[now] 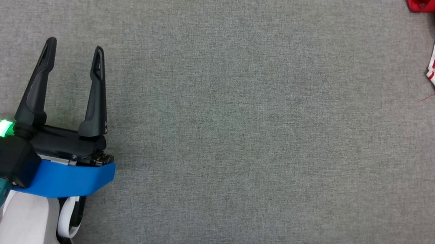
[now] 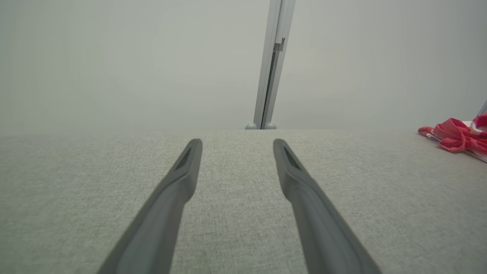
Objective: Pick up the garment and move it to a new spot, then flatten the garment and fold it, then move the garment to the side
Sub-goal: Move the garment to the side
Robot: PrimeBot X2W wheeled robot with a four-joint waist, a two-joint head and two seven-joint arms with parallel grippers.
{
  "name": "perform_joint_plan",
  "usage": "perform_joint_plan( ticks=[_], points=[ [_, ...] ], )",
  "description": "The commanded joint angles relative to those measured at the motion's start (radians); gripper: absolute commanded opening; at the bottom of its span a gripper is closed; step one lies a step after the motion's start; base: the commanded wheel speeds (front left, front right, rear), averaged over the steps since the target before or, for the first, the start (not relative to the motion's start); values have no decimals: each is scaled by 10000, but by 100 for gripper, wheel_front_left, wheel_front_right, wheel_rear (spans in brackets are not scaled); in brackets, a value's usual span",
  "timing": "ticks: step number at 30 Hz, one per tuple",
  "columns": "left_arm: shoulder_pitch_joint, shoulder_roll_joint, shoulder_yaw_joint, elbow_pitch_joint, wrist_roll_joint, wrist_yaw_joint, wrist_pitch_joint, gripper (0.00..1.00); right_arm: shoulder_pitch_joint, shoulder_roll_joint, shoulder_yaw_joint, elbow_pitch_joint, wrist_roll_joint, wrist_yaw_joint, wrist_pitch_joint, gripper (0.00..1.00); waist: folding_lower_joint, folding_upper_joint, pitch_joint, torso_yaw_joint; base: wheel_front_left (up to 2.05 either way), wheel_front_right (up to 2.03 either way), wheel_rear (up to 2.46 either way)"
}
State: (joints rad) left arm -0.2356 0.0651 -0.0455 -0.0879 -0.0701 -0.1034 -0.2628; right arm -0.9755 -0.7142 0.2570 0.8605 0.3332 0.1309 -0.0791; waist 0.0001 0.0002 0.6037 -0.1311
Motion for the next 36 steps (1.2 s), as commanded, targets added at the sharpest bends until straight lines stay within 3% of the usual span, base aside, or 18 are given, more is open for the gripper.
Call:
perform_joint_plan(
  ticks=[1, 7, 8, 9, 10, 15, 21, 26, 36],
  points=[
    [-214, 60, -14, -70, 47, -12, -24, 100, -313, -87, -75, 175, 67, 0, -44, 0, -1, -2, 29, -8, 0, 0, 0],
    [-310, 124, -74, -193, 62, -41, -24, 100, -821, 95, -33, 1004, -29, 0, -220, 0, -1, -2, 185, 49, 0, 0, 0],
    [-270, 140, -50, -225, 74, -20, -24, 100, -1034, 133, -64, 1314, -90, 0, -280, 61, -1, -2, 218, 71, 0, 0, 0],
    [-242, 149, -35, -230, 73, -12, -24, 100, -1109, 175, -70, 1473, -114, 0, -294, 61, -1, -2, 229, 82, 0, 0, 0],
    [-219, 161, -24, -234, 68, -11, -24, 100, -1190, 221, -81, 1575, -154, 0, -380, 100, -1, -2, 232, 92, 0, 0, 0],
    [-56, 140, 8, -154, 3, 65, -24, 100, -1449, 253, -324, 2165, -583, 0, -1126, 100, -1, -2, -70, 129, 0, 0, 0],
    [287, 87, 88, 62, -170, 135, -24, 100, -1173, 896, -623, 1926, -998, 0, -1789, 100, -1, -2, -928, 63, 0, 0, 0],
    [698, 22, 144, 261, -345, 176, -23, 100, -303, 1541, -725, 261, -947, 1, -1853, 100, -1, -2, -1792, 70, 0, 0, 0],
    [1879, -79, 261, 749, -660, 263, -24, 100, 3275, 3313, -1306, -2941, -740, 1, -1854, 100, -1, -2, -3685, 517, 0, 0, 0]
  ],
)
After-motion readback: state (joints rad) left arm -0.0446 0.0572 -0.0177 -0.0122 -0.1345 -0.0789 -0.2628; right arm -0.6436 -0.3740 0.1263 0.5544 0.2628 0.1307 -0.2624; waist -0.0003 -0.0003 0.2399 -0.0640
